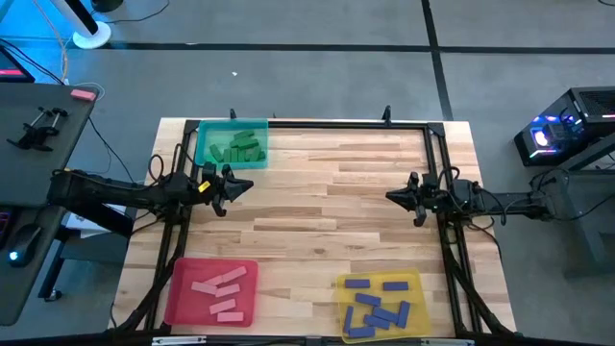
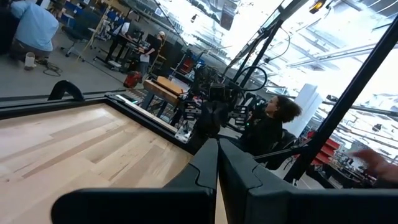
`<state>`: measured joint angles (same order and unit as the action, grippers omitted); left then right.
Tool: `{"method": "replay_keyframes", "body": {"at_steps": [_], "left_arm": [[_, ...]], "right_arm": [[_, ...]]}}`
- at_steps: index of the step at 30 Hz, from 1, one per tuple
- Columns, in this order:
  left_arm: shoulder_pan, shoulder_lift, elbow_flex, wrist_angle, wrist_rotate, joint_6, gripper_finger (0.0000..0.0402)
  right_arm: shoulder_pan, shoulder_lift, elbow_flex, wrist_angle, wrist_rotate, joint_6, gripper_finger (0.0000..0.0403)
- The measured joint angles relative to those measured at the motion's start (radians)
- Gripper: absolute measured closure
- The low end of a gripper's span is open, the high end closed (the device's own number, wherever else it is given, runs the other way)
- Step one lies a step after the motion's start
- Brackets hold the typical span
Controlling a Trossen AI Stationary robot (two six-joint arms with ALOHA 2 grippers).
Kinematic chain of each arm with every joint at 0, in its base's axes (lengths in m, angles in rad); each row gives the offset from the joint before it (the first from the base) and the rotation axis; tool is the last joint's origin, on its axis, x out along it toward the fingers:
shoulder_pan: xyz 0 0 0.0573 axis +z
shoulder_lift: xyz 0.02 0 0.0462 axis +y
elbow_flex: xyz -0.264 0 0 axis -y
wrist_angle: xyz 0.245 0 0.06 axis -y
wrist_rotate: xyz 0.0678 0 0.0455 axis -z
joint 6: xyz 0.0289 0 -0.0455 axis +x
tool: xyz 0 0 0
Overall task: Sort blocks
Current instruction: Return to Home Position
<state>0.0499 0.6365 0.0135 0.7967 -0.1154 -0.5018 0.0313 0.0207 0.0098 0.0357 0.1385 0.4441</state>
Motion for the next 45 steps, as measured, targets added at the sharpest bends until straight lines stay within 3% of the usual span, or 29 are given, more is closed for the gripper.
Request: {"method": "replay_keyframes", "body": {"at_steps": [38, 41, 45], "left_arm": [[0.000, -0.002, 0.000, -0.005, 0.000, -0.001, 0.0401], [0.000, -0.082, 0.000, -0.112, 0.005, 0.053, 0.0401], [-0.007, -0.280, 0.001, -0.371, 0.044, 0.170, 0.0401]], "right_arm": [[0.000, 0.000, 0.000, 0.001, 0.001, 0.000, 0.0403], [0.000, 0.000, 0.000, 0.001, 0.001, 0.000, 0.0403], [0.000, 0.000, 0.000, 0.001, 0.001, 0.000, 0.0403]]}}
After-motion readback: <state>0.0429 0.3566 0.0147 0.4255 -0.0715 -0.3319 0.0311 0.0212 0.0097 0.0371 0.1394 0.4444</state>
